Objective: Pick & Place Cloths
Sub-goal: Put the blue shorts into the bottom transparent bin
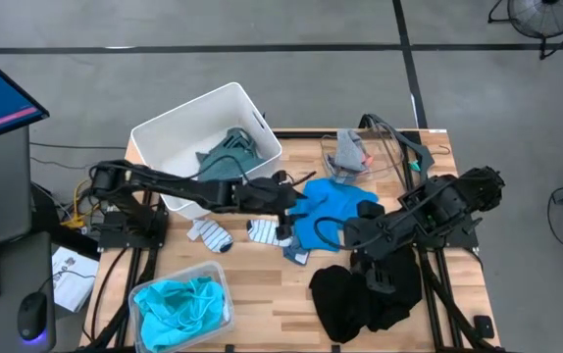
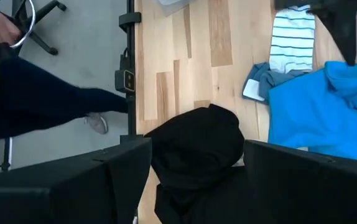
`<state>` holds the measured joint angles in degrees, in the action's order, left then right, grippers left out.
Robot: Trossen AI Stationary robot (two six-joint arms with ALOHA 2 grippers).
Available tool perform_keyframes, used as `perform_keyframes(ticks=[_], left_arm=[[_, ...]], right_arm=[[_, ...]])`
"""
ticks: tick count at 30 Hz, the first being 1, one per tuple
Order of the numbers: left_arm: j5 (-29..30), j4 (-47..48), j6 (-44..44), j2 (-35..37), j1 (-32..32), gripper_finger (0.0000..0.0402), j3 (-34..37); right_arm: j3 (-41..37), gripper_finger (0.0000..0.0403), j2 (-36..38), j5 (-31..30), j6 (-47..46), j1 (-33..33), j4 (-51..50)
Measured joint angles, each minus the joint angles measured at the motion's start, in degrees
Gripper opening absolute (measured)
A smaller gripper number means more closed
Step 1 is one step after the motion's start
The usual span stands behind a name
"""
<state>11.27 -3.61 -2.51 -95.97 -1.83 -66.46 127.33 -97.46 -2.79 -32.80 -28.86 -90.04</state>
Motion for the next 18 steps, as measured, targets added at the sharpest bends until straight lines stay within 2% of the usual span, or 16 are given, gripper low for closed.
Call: perform_keyframes(ticks=[4, 7, 18], left_arm=[[7.54, -0.61, 3.13, -2.31, 0.41, 0.0218, 0.00], [10.33, -0.90, 3.39, -3.21, 0.82, 0.0218, 0.00], [8.24, -1.33, 9.71, -8.38, 1.87, 0.0218, 0.00]], right_arm=[[0.00, 0.0249, 0.03, 0.00, -2.92, 0.00, 0.00], [0.00, 0.0249, 0.02, -0.02, -5.14, 0.00, 0.05], [0.00, 0.0249, -0.30, -0.17, -4.52, -1.25, 0.09]])
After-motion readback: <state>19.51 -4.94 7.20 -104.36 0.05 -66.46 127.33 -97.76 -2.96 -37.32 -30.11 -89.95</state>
